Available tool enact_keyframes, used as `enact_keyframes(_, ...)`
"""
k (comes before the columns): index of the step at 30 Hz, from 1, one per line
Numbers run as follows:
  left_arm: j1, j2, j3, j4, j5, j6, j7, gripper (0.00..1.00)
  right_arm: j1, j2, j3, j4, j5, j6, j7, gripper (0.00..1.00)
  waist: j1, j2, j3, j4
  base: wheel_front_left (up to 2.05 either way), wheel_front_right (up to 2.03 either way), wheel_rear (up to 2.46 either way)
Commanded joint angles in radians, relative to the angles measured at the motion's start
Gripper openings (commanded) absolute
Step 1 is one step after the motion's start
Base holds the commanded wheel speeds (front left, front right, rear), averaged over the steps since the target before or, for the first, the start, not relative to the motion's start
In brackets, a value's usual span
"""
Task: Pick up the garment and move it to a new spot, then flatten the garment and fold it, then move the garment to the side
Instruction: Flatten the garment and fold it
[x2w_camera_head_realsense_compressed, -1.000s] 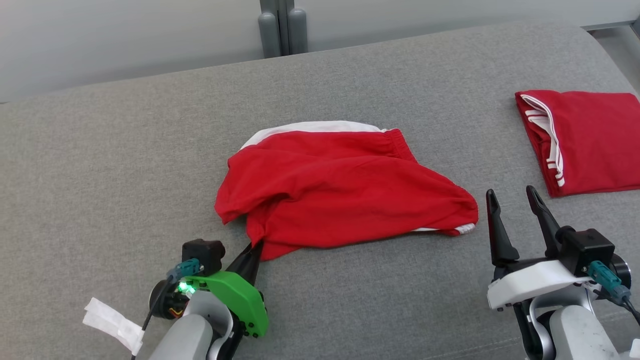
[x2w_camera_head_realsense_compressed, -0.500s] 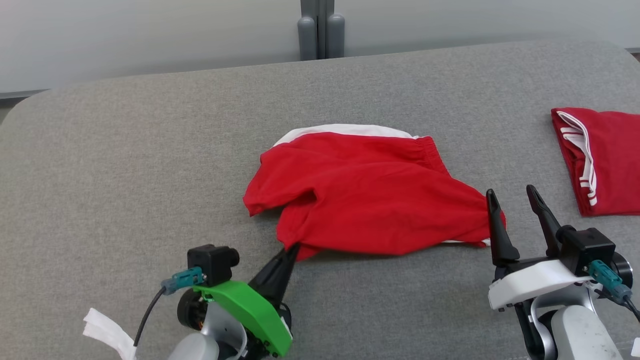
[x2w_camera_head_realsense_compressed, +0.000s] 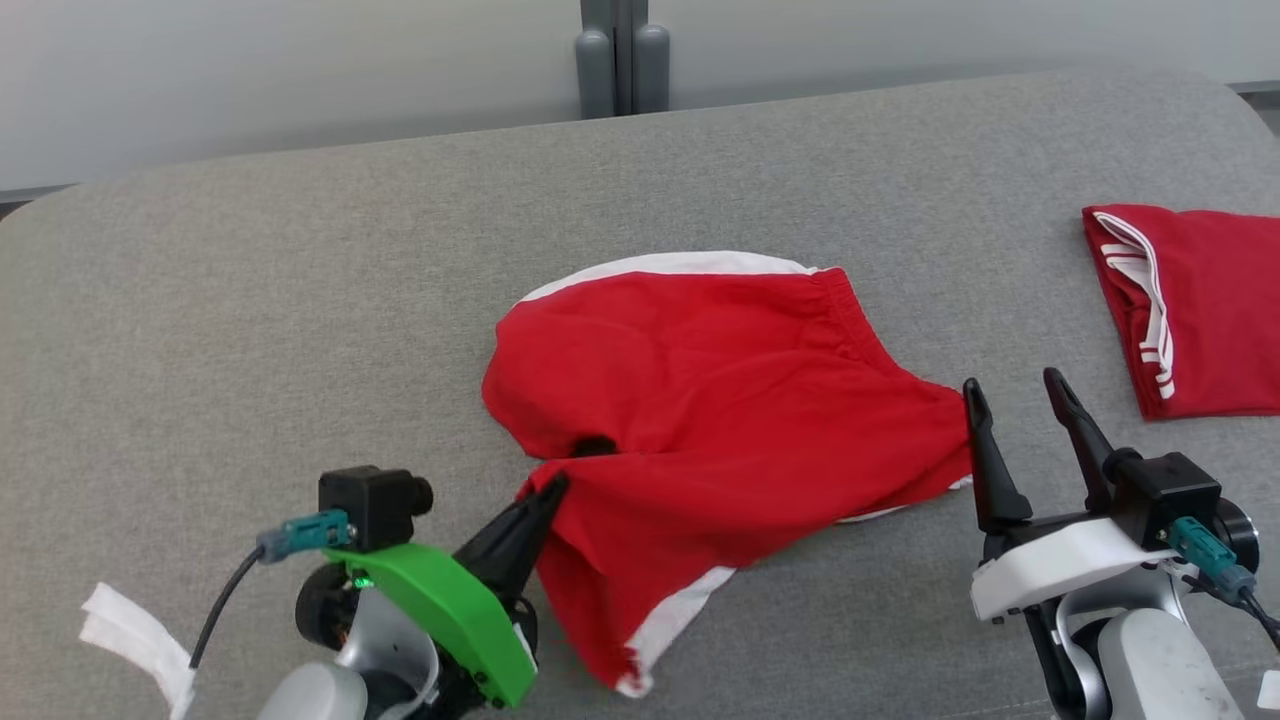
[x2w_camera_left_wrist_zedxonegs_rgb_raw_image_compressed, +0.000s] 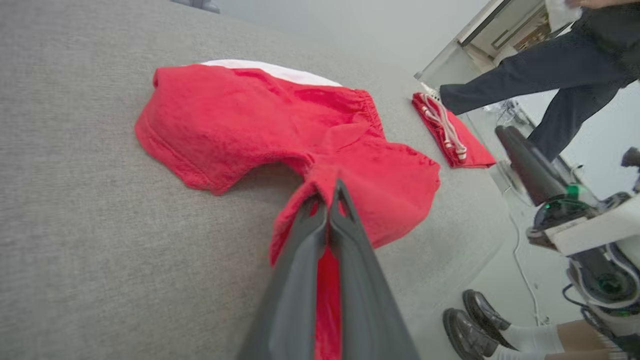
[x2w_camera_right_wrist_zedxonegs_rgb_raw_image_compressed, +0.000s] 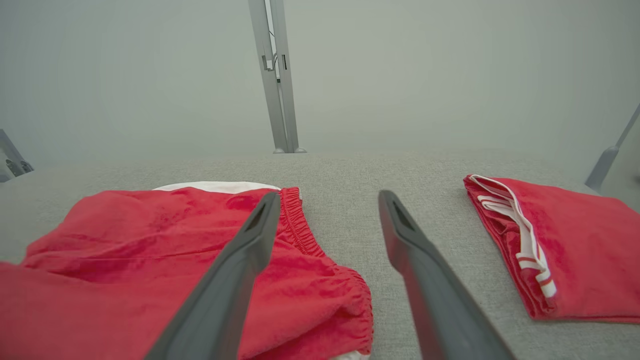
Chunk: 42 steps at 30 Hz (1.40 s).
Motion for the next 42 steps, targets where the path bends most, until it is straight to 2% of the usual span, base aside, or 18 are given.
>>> enact_keyframes(1, -0.043, 0.001, -0.001, 0.064, 0.030, 0.003, -0.011, 0.00, -0.014, -0.001, 0.006, -0.001, 0.010, -0.002, -0.001, 1.00, 0.0000, 0.0000, 0.009, -0.019, 0.00, 0.00, 0.00)
enact_keyframes(5, -0.154, 0.012, -0.001, 0.283, 0.122, 0.006, -0.067, 0.00, -0.030, 0.002, 0.015, -0.005, 0.011, -0.002, -0.008, 1.00, 0.0000, 0.0000, 0.031, -0.047, 0.00, 0.00, 0.00)
enact_keyframes(9, -0.255, 0.013, 0.026, 0.443, 0.178, 0.033, -0.143, 0.00, -0.043, 0.005, 0.013, -0.007, 0.008, -0.002, -0.012, 1.00, 0.0000, 0.0000, 0.057, -0.070, 0.00, 0.00, 0.00)
enact_keyframes(12, -0.314, 0.022, 0.043, 0.531, 0.202, 0.046, -0.184, 0.00, -0.046, 0.007, 0.012, -0.006, 0.007, -0.002, -0.013, 1.00, 0.0000, 0.0000, 0.074, -0.082, 0.00, 0.00, 0.00)
enact_keyframes(20, -0.433, 0.024, 0.063, 0.669, 0.219, 0.026, -0.261, 0.00, -0.056, 0.012, 0.003, -0.002, 0.002, -0.002, -0.018, 1.00, 0.0000, 0.0000, 0.089, -0.081, 0.00, 0.00, 0.00)
enact_keyframes(21, -0.441, 0.020, 0.062, 0.681, 0.221, 0.024, -0.268, 0.12, -0.059, 0.012, 0.005, -0.001, 0.002, -0.002, -0.018, 1.00, 0.0000, 0.0000, 0.089, -0.079, 0.00, 0.00, 0.00)
enact_keyframes(22, -0.446, 0.014, 0.057, 0.693, 0.221, 0.019, -0.275, 0.74, -0.060, 0.012, 0.007, 0.001, 0.001, -0.002, -0.018, 1.00, 0.0000, 0.0000, 0.087, -0.077, 0.00, 0.00, 0.00)
enact_keyframes(23, -0.451, 0.010, 0.056, 0.700, 0.222, 0.018, -0.286, 1.00, -0.061, 0.013, 0.008, 0.002, 0.001, -0.002, -0.018, 1.00, 0.0000, 0.0000, 0.085, -0.075, 0.00, 0.00, 0.00)
enact_keyframes(29, -0.413, -0.011, 0.049, 0.719, 0.232, 0.014, -0.397, 1.00, -0.048, 0.009, -0.002, 0.009, -0.005, -0.002, -0.014, 1.00, 0.0000, 0.0000, 0.051, -0.042, 0.00, 0.00, 0.00)
enact_keyframes(35, -0.341, -0.018, 0.064, 0.669, 0.223, -0.020, -0.529, 1.00, -0.036, -0.006, -0.014, 0.010, 0.000, -0.002, -0.004, 1.00, 0.0000, 0.0000, 0.004, 0.007, 0.00, 0.00, 0.00)
enact_keyframes(42, -0.219, -0.023, 0.125, 0.540, 0.283, -0.032, -0.563, 1.00, -0.014, -0.015, -0.021, 0.005, 0.002, -0.002, 0.016, 1.00, 0.0000, 0.0000, -0.048, 0.069, 0.00, 0.00, 0.00)
